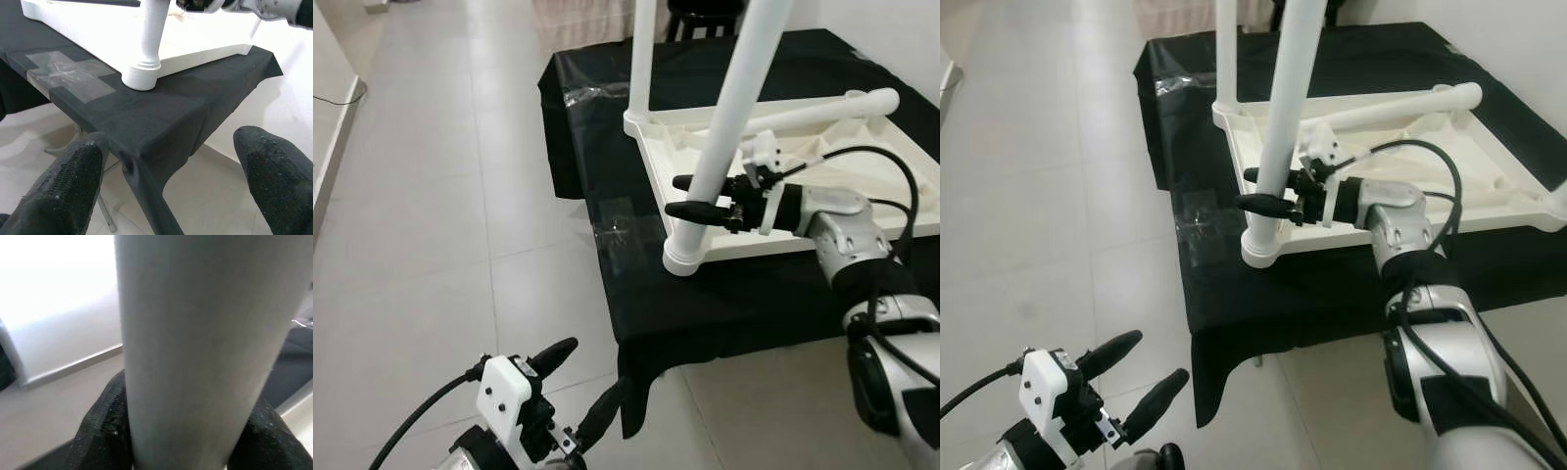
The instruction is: Building children table
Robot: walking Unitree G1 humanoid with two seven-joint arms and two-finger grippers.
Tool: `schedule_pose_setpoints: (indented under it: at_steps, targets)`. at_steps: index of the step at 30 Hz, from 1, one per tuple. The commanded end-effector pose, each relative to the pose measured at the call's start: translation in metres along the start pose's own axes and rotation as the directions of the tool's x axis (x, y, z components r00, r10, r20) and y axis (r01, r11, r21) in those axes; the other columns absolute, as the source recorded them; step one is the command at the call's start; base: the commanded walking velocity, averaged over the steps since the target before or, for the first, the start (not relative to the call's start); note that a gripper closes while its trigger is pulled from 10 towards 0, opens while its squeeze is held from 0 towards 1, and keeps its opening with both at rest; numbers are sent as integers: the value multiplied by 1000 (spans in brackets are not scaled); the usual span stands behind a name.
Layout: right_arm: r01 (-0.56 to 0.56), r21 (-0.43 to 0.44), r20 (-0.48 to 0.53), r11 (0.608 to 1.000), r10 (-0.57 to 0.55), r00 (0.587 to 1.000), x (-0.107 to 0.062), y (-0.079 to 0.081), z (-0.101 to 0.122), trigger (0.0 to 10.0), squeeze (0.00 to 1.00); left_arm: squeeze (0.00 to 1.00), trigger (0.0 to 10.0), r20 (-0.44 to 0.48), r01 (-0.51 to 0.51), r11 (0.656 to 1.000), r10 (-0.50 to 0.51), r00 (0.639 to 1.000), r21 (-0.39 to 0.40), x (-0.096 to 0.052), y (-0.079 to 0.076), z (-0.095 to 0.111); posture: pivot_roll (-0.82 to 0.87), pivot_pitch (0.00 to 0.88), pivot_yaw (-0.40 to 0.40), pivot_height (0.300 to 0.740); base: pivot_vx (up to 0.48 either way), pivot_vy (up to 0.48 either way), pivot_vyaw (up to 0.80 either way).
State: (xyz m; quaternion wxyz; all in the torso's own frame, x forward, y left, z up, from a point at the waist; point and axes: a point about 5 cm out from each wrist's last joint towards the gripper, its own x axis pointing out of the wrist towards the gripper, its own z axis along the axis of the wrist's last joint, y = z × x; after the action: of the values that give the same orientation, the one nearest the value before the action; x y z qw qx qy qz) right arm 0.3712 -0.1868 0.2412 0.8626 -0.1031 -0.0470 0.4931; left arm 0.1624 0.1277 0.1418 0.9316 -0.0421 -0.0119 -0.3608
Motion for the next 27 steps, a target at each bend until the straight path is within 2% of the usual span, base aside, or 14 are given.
schedule_pose_setpoints:
  at_steps: [1, 3, 4, 5, 14, 15, 16, 17, 18, 21, 23, 25, 26, 27]
  targets:
    - [159, 126, -138, 979, -141, 980, -7, 8, -42, 0, 0, 0, 10000, -18, 16, 1000, -16, 1000, 10, -2, -2, -3, 19, 251, -60, 740, 0, 0, 0]
    - [613, 205, -358, 763, -524, 773, -7, 58, -90, 0, 0, 0, 10000, -21, 12, 999, -11, 1000, 32, -3, 2, -2, 19, 256, -47, 740, 0, 0, 0]
    - [613, 205, -358, 763, -524, 773, -7, 58, -90, 0, 0, 0, 10000, -21, 12, 999, -11, 1000, 32, -3, 2, -2, 19, 256, -47, 740, 0, 0, 0]
    - [682, 219, -411, 698, -568, 713, -8, 89, -95, 0, 0, 0, 10000, -21, 7, 999, -6, 1000, 39, -3, 4, -2, 15, 258, -36, 740, 0, 0, 0]
    - [701, 169, -335, 693, -629, 702, 13, 109, -75, 0, 0, 0, 10000, -26, 27, 999, -26, 999, 40, 0, 8, -4, -12, 228, -13, 740, 0, 0, 0]
    - [669, 174, -316, 722, -603, 733, 20, 107, -69, 10000, 0, 0, 10000, -24, 31, 999, -30, 999, 38, 1, 9, -5, -22, 223, -14, 740, 0, 0, 0]
    - [644, 227, -255, 731, -593, 764, 26, 100, -60, 10000, 545, 0, 10000, -20, 29, 999, -28, 999, 36, 3, 10, -5, -20, 219, -16, 740, 0, 0, 0]
    - [644, 227, -255, 731, -593, 764, 26, 100, -60, 10000, 545, 0, 10000, -20, 29, 999, -28, 999, 36, 3, 10, -5, -20, 219, -16, 740, 0, 0, 0]
    - [561, 252, -182, 788, -531, 828, 33, 95, -45, 10000, 1000, 0, 10000, -14, 22, 999, -21, 1000, 37, 4, 10, -5, -15, 219, -18, 740, 0, 0, 0]
    - [405, 299, -2, 864, -424, 906, 38, 82, -10, 10000, 1000, 0, 10000, -6, 10, 999, -10, 1000, 39, 6, 11, -5, -16, 212, -23, 740, 0, 0, 0]
    - [405, 299, -2, 864, -424, 906, 38, 82, -10, 10000, 1000, 0, 10000, -6, 10, 999, -10, 1000, 39, 6, 11, -5, -16, 212, -23, 740, 0, 0, 0]
    - [292, 244, 73, 925, -318, 945, 37, 75, 8, 10000, 918, 0, 10000, -3, 7, 999, -7, 1000, 40, 6, 11, -6, -13, 212, -26, 740, 0, 0, 0]
    - [176, 85, 88, 981, -183, 979, 34, 66, 21, 10000, 0, 0, 10000, -1, 7, 999, -7, 1000, 40, 7, 11, -6, -11, 209, -28, 740, 0, 0, 0]
    - [46, -15, 53, 999, -46, 998, 31, 61, 27, 10000, 0, 0, 10000, 0, 6, 999, -6, 1000, 41, 7, 10, -6, -3, 212, -32, 740, 0, 0, 0]
